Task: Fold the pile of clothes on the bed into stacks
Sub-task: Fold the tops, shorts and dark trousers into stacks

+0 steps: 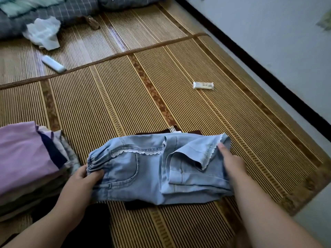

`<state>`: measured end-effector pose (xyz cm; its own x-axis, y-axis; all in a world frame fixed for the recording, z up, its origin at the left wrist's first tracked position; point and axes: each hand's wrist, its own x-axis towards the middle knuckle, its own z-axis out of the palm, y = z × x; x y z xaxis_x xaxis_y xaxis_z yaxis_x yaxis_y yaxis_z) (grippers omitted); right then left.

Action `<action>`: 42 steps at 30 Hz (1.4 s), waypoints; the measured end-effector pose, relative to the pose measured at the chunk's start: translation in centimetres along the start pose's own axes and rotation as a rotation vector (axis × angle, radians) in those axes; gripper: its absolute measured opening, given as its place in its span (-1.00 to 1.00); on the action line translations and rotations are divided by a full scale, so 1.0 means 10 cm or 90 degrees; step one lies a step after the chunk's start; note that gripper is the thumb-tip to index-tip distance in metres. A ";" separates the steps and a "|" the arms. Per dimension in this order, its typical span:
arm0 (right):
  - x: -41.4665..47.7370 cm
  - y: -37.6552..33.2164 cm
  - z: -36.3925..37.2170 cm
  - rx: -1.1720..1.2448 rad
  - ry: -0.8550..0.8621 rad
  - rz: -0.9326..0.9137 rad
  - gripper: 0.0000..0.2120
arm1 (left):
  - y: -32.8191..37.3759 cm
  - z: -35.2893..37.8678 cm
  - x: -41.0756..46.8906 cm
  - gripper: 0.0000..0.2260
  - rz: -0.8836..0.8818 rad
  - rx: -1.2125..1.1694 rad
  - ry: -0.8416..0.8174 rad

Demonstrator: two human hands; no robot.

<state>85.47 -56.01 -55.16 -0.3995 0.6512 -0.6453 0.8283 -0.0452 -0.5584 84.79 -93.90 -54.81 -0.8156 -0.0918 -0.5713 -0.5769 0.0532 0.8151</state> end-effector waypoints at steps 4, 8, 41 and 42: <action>-0.12 -0.18 0.20 -0.119 -0.047 -0.081 -0.49 | -0.03 0.02 -0.03 -0.81 0.024 -0.004 0.008; -0.31 -0.43 0.12 -0.069 -0.003 -0.157 -0.89 | -0.04 0.02 -0.06 -0.84 0.015 -0.021 0.009; 0.18 0.10 -0.28 -0.073 -0.111 -0.058 -0.88 | 0.02 -0.10 0.05 -0.66 0.010 -0.040 -0.028; 0.12 0.06 -0.38 -0.057 -0.116 -0.083 -0.88 | 0.05 -0.10 0.04 -0.69 0.016 -0.043 -0.037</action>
<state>87.00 -52.38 -54.26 -0.5627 0.4997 -0.6586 0.7935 0.1030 -0.5998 84.24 -94.88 -54.48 -0.8317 -0.0330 -0.5543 -0.5542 -0.0131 0.8323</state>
